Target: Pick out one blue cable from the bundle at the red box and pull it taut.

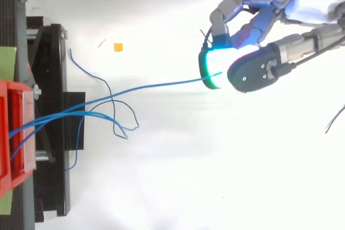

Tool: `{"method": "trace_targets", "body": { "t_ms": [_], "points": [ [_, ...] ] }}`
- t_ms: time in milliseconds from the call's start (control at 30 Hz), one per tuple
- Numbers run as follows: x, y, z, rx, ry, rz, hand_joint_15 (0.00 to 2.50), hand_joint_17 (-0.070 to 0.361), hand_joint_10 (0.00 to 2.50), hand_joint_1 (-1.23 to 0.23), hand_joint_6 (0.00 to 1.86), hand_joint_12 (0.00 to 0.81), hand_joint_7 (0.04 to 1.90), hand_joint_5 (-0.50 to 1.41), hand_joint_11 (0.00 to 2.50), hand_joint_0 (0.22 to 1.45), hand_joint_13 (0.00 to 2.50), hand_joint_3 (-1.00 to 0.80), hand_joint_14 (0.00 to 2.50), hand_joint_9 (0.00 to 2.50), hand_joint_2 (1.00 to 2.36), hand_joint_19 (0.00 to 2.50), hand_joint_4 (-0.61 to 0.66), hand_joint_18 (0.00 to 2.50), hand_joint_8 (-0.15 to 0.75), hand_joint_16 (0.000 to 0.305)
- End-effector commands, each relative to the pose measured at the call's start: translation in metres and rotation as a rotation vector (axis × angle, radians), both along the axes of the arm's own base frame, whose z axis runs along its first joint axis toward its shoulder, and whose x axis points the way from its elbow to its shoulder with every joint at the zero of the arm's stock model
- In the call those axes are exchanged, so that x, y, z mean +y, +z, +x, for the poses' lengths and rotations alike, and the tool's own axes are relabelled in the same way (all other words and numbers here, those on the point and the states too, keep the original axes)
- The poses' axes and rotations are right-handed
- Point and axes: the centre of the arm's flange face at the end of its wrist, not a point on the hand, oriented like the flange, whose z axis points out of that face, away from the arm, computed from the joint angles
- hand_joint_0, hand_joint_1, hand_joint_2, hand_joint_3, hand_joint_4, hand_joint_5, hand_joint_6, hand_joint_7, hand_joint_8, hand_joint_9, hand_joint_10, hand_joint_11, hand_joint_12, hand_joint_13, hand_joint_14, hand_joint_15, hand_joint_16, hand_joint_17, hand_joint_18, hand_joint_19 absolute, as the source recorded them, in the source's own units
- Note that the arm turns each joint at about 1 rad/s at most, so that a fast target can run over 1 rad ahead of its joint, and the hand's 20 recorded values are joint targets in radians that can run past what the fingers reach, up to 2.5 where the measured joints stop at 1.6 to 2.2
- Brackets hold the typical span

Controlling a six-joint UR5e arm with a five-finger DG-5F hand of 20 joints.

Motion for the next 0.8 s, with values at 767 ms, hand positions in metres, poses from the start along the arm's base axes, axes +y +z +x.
{"method": "trace_targets", "body": {
  "t_ms": [767],
  "points": [
    [-0.0068,0.0017,0.001,-0.025,-0.068,0.023,0.45,0.13,0.03,-0.82,0.91,0.421,1.11,-0.12,0.78,0.65,0.72,-0.1,0.02,1.18,1.03,0.67,0.01,0.61,0.293,0.058]
  ]
}}
